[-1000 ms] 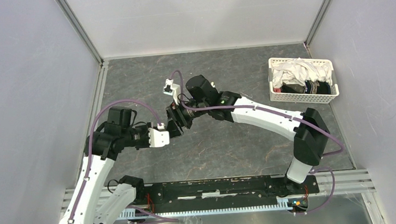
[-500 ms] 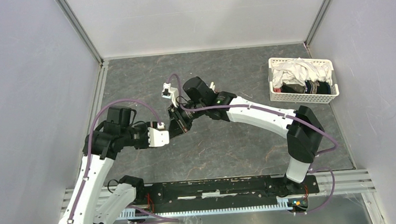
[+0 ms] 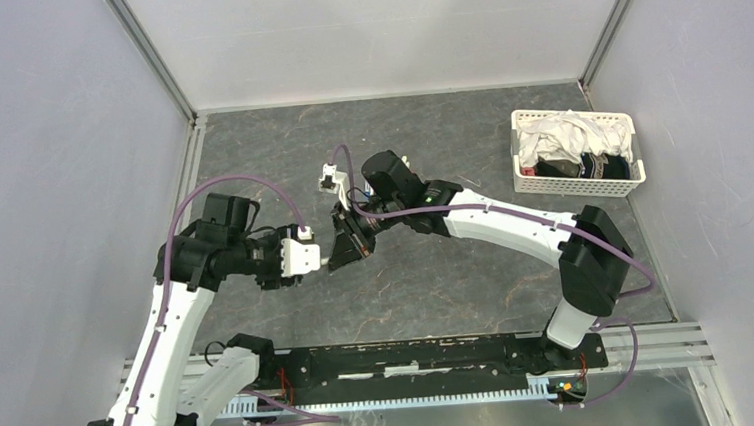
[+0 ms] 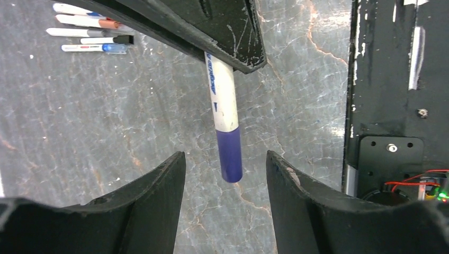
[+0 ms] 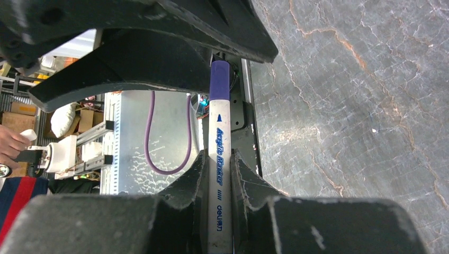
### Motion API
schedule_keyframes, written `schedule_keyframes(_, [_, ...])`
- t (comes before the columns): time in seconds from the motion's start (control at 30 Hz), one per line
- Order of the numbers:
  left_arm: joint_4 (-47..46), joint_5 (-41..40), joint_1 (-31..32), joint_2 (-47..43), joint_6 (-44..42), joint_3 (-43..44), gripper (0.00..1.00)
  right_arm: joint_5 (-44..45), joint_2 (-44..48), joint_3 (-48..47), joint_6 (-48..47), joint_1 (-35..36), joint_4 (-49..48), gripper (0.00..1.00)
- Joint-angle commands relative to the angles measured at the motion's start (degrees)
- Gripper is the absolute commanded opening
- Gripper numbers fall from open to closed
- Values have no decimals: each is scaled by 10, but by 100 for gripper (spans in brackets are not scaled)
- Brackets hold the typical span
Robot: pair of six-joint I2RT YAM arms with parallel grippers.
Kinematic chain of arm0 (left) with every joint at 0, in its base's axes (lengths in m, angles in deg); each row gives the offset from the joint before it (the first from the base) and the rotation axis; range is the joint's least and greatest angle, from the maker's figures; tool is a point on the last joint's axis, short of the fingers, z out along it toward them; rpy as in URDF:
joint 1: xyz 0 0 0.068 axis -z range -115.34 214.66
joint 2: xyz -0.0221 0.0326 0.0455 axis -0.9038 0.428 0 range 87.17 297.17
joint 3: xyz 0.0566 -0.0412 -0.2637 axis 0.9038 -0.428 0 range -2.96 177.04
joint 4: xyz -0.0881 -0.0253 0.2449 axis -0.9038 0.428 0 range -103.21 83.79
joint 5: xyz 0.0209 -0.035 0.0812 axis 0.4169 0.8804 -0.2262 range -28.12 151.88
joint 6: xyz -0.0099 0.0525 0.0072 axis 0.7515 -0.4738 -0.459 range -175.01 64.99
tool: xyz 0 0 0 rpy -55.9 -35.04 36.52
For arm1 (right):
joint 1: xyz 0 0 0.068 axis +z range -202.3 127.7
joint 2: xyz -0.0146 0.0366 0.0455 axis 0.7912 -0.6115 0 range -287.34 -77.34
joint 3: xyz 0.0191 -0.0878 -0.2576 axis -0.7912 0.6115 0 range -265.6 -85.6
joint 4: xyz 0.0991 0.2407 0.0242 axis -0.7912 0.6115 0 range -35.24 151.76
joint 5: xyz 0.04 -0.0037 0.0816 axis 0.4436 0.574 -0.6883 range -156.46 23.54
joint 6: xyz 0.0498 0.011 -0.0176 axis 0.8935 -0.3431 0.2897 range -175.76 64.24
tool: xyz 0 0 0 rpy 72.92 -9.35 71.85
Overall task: Open the pen caps
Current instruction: Open the pen cap from the pen.
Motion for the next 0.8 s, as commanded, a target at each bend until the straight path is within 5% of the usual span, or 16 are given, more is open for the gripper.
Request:
schedule_keyframes(0.0, [25,37,2,10,-9,17,63,-16,29,2,-4,-2,-50,0])
schedule_keyframes(0.23, [10,52,2,26,13,21,53,-20,27,2,13,-2,-75,0])
schedule_keyframes(0.43, [7,36,2,45,4,23,5,-16,40,23,1,-10,-63,0])
schedule_keyframes(0.77, [-5,-45,2,62,-38,9,2,23,120,133,-101,-52,25,0])
